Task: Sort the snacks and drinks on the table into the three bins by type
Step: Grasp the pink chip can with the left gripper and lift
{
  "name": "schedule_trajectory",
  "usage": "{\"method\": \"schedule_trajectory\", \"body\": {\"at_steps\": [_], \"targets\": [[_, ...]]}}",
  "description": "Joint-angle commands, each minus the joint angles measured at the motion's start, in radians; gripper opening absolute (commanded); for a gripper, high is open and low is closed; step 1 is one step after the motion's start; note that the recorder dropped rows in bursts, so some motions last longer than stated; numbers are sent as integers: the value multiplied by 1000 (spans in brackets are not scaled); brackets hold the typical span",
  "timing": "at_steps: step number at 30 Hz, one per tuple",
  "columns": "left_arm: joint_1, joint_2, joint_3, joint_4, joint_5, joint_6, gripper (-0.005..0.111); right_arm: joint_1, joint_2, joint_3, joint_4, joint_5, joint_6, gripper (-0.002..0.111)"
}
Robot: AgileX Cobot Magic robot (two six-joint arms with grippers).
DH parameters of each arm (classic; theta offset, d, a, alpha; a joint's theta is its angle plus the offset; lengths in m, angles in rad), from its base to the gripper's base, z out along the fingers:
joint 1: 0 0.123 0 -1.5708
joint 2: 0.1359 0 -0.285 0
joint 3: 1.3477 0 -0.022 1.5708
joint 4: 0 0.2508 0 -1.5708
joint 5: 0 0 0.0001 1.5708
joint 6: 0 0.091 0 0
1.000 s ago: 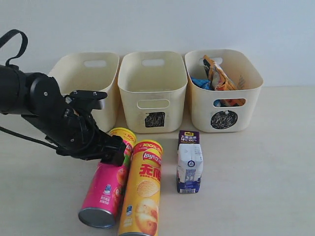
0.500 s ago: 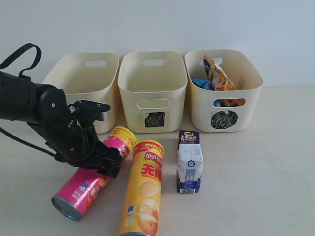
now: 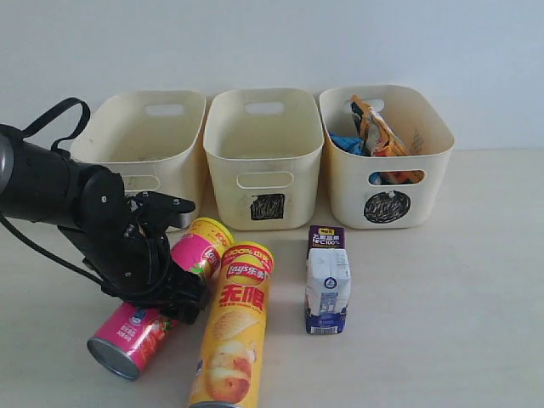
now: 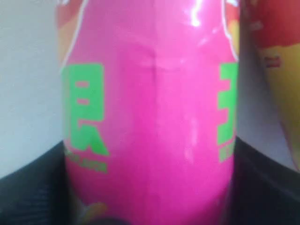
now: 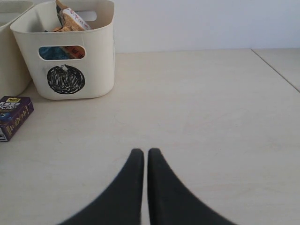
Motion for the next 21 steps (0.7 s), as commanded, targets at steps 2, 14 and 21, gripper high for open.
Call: {"method": "schedule_trajectory", "body": {"at_steps": [2, 14, 21], "targets": [[-3, -2, -4, 3, -8, 8, 12, -4, -6, 4, -4, -9, 0, 0], [-3, -38, -4, 3, 0, -17, 4, -4, -6, 4, -4, -9, 0, 0], [-3, -124, -4, 3, 86, -17, 4, -4, -6, 4, -4, -9, 0, 0]]}}
